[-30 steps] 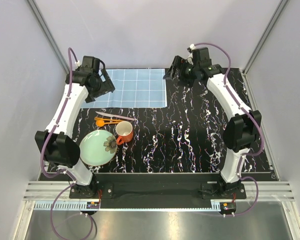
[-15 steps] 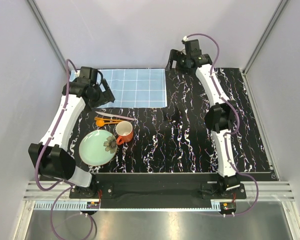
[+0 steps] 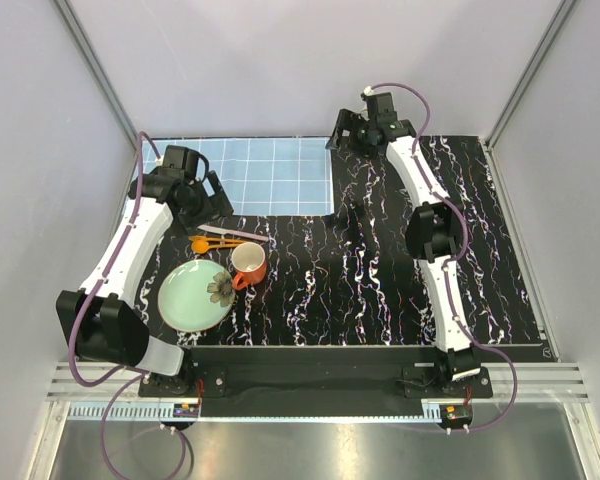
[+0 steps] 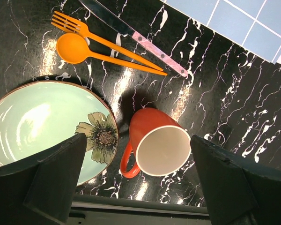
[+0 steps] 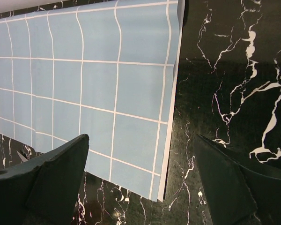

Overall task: Set the dinner table for one person
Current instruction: Move the napkin to the center of the board.

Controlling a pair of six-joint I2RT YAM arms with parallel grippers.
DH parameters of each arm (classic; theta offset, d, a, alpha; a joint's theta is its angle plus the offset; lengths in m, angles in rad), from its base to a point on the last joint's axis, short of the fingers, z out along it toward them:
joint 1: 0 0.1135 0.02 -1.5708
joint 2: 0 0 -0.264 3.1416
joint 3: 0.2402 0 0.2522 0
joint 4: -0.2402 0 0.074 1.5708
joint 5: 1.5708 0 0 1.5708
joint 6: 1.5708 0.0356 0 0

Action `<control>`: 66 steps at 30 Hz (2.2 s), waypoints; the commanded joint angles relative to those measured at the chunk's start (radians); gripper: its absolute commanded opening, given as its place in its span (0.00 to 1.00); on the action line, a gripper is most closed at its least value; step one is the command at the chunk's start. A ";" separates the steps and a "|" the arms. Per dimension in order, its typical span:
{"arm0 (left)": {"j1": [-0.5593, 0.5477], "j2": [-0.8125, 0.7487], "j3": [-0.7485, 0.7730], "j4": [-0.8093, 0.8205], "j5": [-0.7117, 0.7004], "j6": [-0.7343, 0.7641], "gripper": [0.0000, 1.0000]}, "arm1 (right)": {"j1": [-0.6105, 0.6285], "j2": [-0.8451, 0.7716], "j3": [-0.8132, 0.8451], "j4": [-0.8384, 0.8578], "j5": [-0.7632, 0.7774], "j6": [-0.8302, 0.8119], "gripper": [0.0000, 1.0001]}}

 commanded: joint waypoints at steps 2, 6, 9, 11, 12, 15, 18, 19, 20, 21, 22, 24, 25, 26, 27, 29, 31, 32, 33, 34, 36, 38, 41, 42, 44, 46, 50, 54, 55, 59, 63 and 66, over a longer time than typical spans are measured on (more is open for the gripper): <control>-0.005 -0.050 0.014 0.029 0.019 -0.020 0.99 | -0.003 0.023 -0.018 0.044 -0.062 0.040 1.00; -0.005 -0.061 0.008 0.028 0.011 -0.026 0.99 | -0.006 0.064 -0.021 0.044 -0.095 0.065 1.00; -0.005 -0.075 0.001 0.028 0.012 -0.032 0.99 | -0.006 0.090 -0.030 0.045 -0.134 0.092 1.00; -0.005 -0.081 -0.002 0.026 0.010 -0.033 0.99 | -0.005 0.098 -0.032 0.047 -0.141 0.106 1.00; -0.005 -0.085 -0.002 0.026 0.008 -0.033 0.99 | -0.005 0.105 -0.030 0.047 -0.148 0.105 1.00; -0.005 -0.088 0.000 0.024 0.013 -0.036 0.99 | -0.005 0.116 -0.028 0.050 -0.146 0.100 1.00; -0.005 -0.087 0.004 0.021 0.021 -0.036 0.99 | -0.005 0.136 -0.019 0.052 -0.149 0.098 1.00; -0.005 -0.087 0.006 0.021 0.022 -0.039 0.99 | -0.005 0.141 -0.021 0.052 -0.152 0.100 1.00; -0.005 -0.087 0.008 0.021 0.025 -0.039 0.99 | -0.006 0.150 -0.019 0.055 -0.158 0.105 0.99; -0.005 -0.087 0.011 0.020 0.025 -0.039 0.99 | -0.005 0.156 -0.018 0.052 -0.161 0.109 1.00; -0.005 -0.087 0.012 0.018 0.025 -0.041 0.99 | -0.005 0.162 -0.013 0.055 -0.166 0.112 0.99; -0.006 -0.087 0.012 0.015 0.024 -0.042 0.99 | -0.005 0.175 -0.002 0.061 -0.177 0.120 0.98; -0.008 -0.087 0.012 0.015 0.024 -0.047 0.99 | -0.006 0.187 0.002 0.065 -0.178 0.125 0.98; -0.006 -0.088 0.011 0.014 0.022 -0.047 0.99 | -0.003 0.193 0.008 0.068 -0.184 0.129 0.98; -0.008 -0.088 0.006 0.011 0.021 -0.050 0.99 | -0.003 0.199 0.019 0.070 -0.186 0.131 0.98; -0.010 -0.096 -0.003 0.008 0.015 -0.056 0.99 | -0.001 0.217 0.024 0.075 -0.194 0.137 0.98; -0.010 -0.107 -0.014 0.006 0.007 -0.062 0.99 | 0.003 0.228 0.025 0.075 -0.200 0.137 0.98; -0.011 -0.110 -0.018 0.006 0.004 -0.064 0.99 | 0.003 0.230 0.022 0.076 -0.198 0.135 0.98; -0.011 -0.113 -0.020 0.005 0.002 -0.066 0.99 | 0.006 0.233 0.018 0.075 -0.200 0.132 0.97; -0.011 -0.116 -0.022 0.005 -0.001 -0.066 0.99 | 0.009 0.233 0.011 0.075 -0.201 0.128 0.97; -0.011 -0.116 -0.026 0.003 -0.002 -0.072 0.99 | 0.015 0.234 -0.002 0.075 -0.198 0.118 0.97; -0.011 -0.118 -0.031 0.001 -0.002 -0.073 0.99 | 0.020 0.234 -0.012 0.075 -0.198 0.115 0.97; -0.013 -0.121 -0.035 0.001 -0.001 -0.076 0.99 | 0.025 0.237 -0.021 0.075 -0.195 0.112 0.95; -0.013 -0.121 -0.037 0.000 -0.001 -0.078 0.99 | 0.026 0.237 -0.021 0.075 -0.194 0.114 0.95; -0.013 -0.122 -0.040 0.000 -0.001 -0.078 0.99 | 0.032 0.245 -0.019 0.075 -0.192 0.114 0.95; -0.013 -0.122 -0.041 0.000 -0.002 -0.078 0.99 | 0.038 0.253 -0.019 0.073 -0.192 0.123 0.94; -0.013 -0.122 -0.045 -0.002 -0.002 -0.078 0.99 | 0.064 0.257 -0.036 0.067 -0.194 0.125 0.93; -0.013 -0.125 -0.052 -0.002 -0.005 -0.078 0.99 | 0.094 0.262 -0.048 0.059 -0.184 0.125 0.93; -0.013 -0.130 -0.058 0.000 -0.007 -0.078 0.99 | 0.095 0.264 -0.048 0.056 -0.181 0.123 0.94; -0.013 -0.145 -0.077 0.000 -0.015 -0.081 0.99 | 0.098 0.264 -0.042 0.050 -0.157 0.123 0.91; -0.013 -0.154 -0.077 0.000 -0.013 -0.081 0.99 | 0.100 0.260 -0.038 0.044 -0.160 0.129 0.82; -0.014 -0.150 -0.062 0.000 -0.010 -0.076 0.99 | 0.098 0.256 -0.035 0.042 -0.157 0.134 0.72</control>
